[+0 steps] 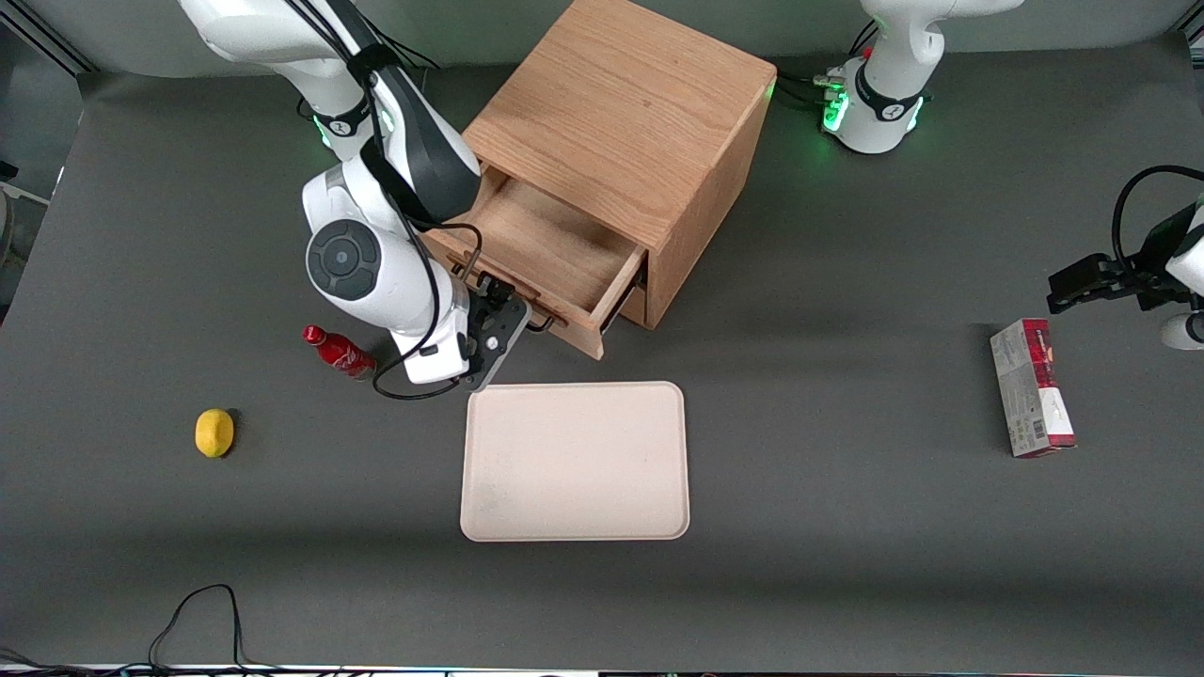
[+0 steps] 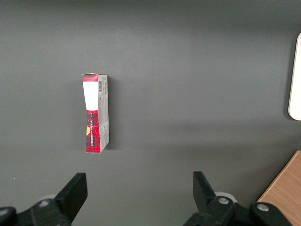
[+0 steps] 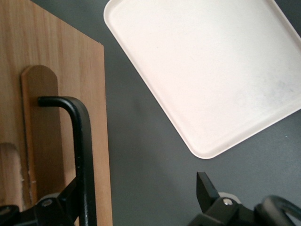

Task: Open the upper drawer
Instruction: 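Pull the upper drawer outward by its handle with the right gripper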

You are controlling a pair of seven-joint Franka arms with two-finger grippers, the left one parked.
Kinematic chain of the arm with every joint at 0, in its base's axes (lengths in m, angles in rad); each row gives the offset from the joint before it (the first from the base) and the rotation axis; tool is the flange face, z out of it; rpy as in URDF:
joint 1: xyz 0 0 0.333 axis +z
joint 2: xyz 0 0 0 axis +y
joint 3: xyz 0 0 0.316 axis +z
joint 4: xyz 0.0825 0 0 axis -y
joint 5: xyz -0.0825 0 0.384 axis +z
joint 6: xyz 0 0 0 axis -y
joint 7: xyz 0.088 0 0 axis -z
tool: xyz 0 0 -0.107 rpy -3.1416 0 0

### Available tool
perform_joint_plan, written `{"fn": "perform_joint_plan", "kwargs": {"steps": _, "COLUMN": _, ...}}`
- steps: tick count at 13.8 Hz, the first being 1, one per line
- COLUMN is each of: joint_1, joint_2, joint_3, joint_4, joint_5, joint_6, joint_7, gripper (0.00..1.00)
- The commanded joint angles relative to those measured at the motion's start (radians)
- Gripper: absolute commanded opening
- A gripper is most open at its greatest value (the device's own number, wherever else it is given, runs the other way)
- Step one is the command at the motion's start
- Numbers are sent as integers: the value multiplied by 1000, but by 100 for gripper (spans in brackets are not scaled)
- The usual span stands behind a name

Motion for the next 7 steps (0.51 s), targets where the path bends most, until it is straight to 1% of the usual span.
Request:
{"fn": "perform_joint_plan", "kwargs": {"steps": 1, "joint_1": -39, "joint_2": 33, "joint_3": -1, "joint_4": 66, "joint_5": 7, "joint_6": -37, "joint_7": -31, "gripper": 100}}
{"fn": "perform_joint_plan", "kwargs": {"steps": 7, "joint_1": -91, "joint_2": 59, "joint_3": -1, "joint_4": 93, "joint_5": -5, "joint_6": -36, "joint_7": -31, "gripper": 100}}
